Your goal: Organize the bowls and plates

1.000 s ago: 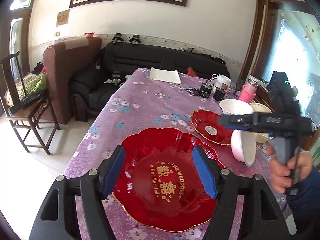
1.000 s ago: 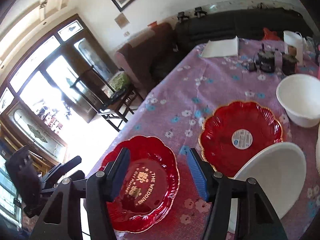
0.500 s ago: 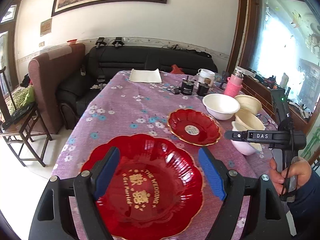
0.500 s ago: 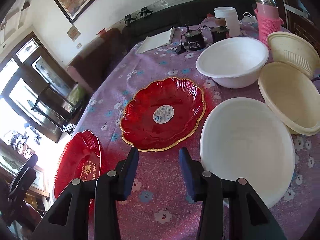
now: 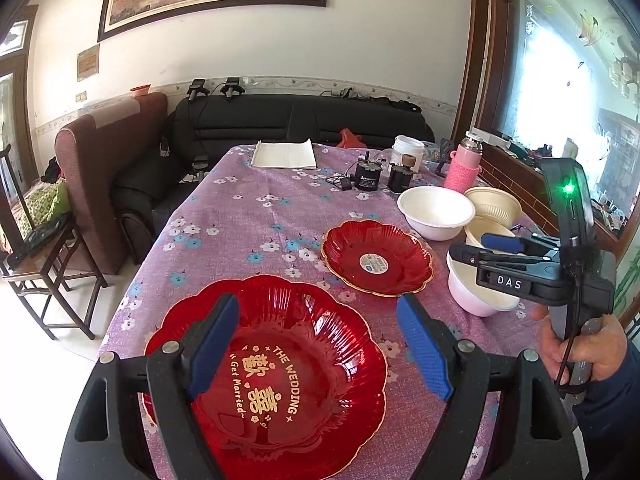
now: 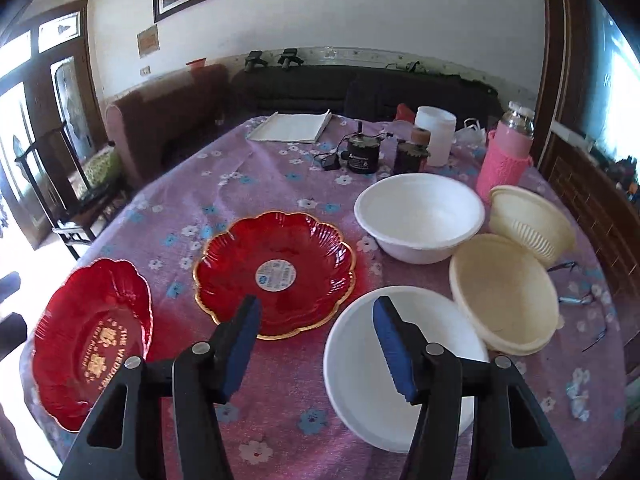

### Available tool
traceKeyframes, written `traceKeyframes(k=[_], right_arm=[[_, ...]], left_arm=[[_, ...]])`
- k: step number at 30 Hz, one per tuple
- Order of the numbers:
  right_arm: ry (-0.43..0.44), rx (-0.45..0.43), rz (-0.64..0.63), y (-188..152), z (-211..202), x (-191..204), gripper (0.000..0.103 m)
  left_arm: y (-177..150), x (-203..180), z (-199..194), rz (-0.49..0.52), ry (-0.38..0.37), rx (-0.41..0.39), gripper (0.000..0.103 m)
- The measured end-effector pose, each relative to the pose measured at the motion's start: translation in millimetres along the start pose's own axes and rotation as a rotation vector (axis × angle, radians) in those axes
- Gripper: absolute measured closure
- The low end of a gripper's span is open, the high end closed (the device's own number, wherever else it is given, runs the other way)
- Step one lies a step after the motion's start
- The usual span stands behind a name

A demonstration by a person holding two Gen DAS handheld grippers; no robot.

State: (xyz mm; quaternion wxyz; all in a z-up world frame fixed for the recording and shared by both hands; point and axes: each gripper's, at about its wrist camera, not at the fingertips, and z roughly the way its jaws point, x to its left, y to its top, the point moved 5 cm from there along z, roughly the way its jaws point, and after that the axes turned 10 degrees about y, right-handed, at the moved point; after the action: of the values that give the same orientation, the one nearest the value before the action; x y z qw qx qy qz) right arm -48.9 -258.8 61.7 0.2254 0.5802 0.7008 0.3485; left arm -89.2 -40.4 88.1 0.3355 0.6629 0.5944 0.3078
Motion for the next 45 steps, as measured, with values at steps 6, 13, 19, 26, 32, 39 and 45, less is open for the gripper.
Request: traceKeyframes(k=[6,13,19,26,32,39,45], right_arm=[[-0.131,-0.032,-0.09,1,-1,-3,0.046],[-0.096,-0.032,-0.088,0,1,-8,0.071],[-0.085,-0.035,-0.115,3,4,-7,0.075],[0.298,0.025,0.032,54,10,-15,0.075],[0.392,0.139,0.155,58,57,-39,0.077],[0.411,0.23,0.296,39,94,-70,0.083],[0.329,0.238,0.315,35,99,-84,0.083]], left_arm=[[1,-10,4,0.018,0.012,0.013,0.022],[6,-20,10,0.042,0.019,0.035,0.021],[17,-26,21,0.052,0.025,0.06,0.021],[51,-31,61,0.004,0.009,0.203,0.06],[58,-40,128,-0.033,0.0,0.368,0.073],[46,-45,185,-0.053,0.006,0.487,0.089],[47,-39,190,-0.062,0.009,0.484,0.07]])
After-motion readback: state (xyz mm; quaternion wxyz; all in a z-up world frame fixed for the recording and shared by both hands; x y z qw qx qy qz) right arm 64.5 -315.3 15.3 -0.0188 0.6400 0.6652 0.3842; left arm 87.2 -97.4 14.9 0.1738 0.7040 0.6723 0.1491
